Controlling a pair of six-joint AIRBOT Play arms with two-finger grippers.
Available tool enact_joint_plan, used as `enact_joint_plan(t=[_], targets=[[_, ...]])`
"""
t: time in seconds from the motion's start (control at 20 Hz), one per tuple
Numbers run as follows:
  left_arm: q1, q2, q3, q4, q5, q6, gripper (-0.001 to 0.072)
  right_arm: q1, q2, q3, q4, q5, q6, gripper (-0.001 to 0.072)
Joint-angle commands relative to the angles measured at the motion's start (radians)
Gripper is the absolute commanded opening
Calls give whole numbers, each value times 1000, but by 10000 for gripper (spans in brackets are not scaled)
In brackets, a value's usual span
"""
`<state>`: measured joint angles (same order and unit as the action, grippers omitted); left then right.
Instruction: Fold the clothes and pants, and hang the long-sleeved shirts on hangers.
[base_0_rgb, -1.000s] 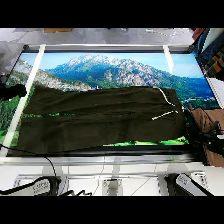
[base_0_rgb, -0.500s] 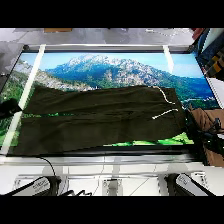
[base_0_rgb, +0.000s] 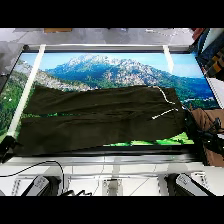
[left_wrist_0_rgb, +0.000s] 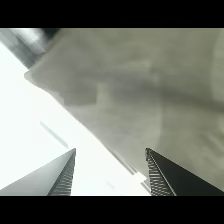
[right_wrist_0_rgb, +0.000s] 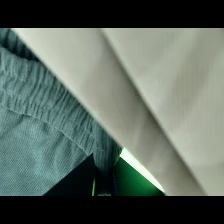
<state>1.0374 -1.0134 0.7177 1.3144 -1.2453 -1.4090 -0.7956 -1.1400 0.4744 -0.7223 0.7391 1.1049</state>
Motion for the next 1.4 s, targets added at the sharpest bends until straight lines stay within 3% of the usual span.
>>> enact_joint_plan(t=[0.0, 0.1, 0.2, 0.45, 0.6, 0.8, 0.95, 1.05, 1.15, 1.35], targets=[[147, 49, -110, -7, 101, 56, 496, 0, -1, 1, 0, 2, 0, 42], [195, 48, -154, -16, 149, 56, 513, 0, -1, 1, 1, 2, 0, 42], [213, 47, -193, -76, 235, 70, 583, 0, -1, 1, 1, 1, 0, 42], [211, -3, -248, -200, 367, 163, 582, 0, -1, 1, -10, -21, 0, 42], [211, -45, -248, -373, 422, 357, 577, 0, -1, 2, -16, -21, 0, 42], [209, -90, -248, -433, 398, 370, 529, 0, 3, 4, -17, 14, 0, 41], [209, -80, -245, -438, 388, 370, 267, 0, 52, 4, -21, 57, 0, 41], [209, -45, -243, -473, 385, 373, 20, 0, 119, 4, -43, 89, 0, 40], [209, 3, -225, -534, 356, 436, 17, 0, 210, 4, -110, 141, 14, 40], [209, 110, -151, -594, 308, 455, 17, 0, 412, 18, -360, 284, 201, 40]])
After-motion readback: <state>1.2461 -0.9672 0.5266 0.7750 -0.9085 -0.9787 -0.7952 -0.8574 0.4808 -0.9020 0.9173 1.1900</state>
